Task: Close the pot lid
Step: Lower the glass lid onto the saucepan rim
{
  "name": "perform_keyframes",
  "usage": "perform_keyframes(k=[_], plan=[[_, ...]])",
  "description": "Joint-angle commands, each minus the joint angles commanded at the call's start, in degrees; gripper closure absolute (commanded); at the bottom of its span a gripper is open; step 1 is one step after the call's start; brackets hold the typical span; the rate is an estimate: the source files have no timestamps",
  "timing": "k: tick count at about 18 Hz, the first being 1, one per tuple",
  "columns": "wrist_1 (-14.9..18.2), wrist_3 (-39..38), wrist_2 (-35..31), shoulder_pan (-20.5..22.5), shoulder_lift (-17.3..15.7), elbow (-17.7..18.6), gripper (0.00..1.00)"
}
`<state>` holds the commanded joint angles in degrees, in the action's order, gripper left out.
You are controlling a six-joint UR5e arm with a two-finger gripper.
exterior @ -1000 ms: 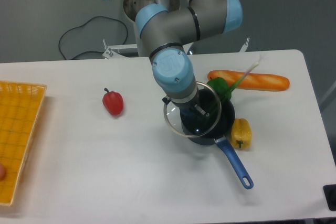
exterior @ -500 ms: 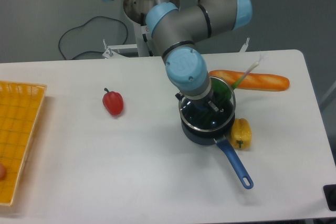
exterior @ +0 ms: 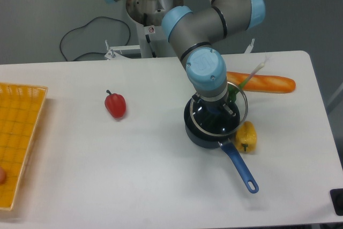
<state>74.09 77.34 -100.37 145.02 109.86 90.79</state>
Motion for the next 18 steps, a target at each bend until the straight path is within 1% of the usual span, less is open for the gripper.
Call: perform_keyframes(k=[6,9,11,18], plan=[[0.4,2.7,0.0,0.8,-0.1,0.0,0.62],[0.5,4.0,0.0,1.3,-0.2,0.6,0.62],[0.4,4.2,0.0,1.7,-0.7,1.5,0.62],[0.4,4.2,0.2,1.7,-0.9,1.5,0.62]])
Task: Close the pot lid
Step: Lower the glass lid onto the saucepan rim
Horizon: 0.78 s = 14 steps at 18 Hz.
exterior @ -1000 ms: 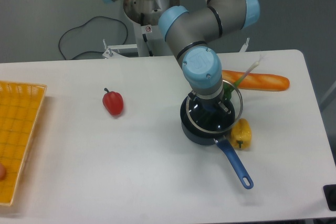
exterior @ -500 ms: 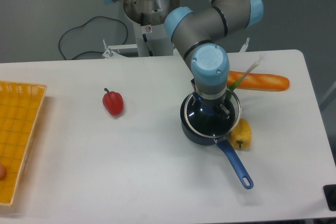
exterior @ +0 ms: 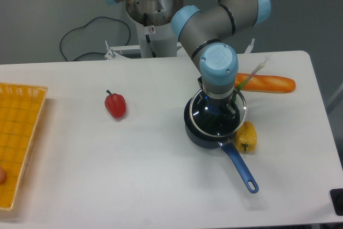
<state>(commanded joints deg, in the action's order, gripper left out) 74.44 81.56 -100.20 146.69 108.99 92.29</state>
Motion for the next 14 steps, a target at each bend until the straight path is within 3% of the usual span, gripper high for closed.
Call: perform_keyframes(k=[14], plan=[[-0.1,-0.5,0.0,-0.7,0.1,0.5,0.61]])
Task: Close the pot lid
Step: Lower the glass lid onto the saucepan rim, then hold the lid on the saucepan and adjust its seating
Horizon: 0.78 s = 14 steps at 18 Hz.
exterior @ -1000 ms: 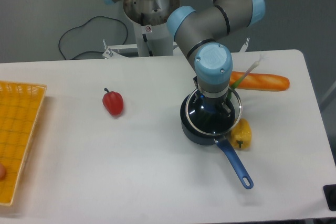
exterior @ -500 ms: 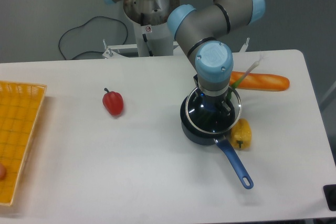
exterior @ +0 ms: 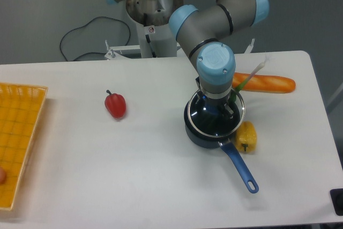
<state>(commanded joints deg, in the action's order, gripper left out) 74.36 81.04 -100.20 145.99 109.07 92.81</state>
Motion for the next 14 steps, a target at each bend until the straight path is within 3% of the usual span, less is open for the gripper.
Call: perform_keyframes(k=[14], plan=[[0.0,-0.2,0.0,-0.5,0.3,0.0,0.61]])
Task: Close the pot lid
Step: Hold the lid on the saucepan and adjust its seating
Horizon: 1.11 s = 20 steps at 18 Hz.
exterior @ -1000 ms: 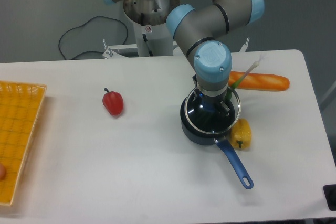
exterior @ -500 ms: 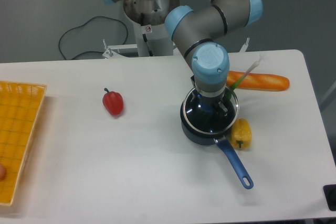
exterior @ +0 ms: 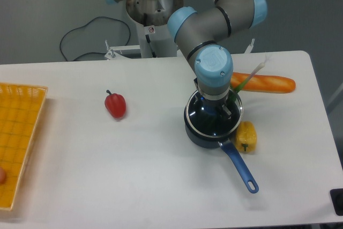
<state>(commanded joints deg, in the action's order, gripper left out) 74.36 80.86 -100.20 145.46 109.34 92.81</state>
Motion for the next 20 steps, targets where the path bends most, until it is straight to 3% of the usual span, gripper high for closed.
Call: perform_keyframes(k=[20], plan=[[-0.2,0.0,0.0,0.0,0.2,0.0,0.59]])
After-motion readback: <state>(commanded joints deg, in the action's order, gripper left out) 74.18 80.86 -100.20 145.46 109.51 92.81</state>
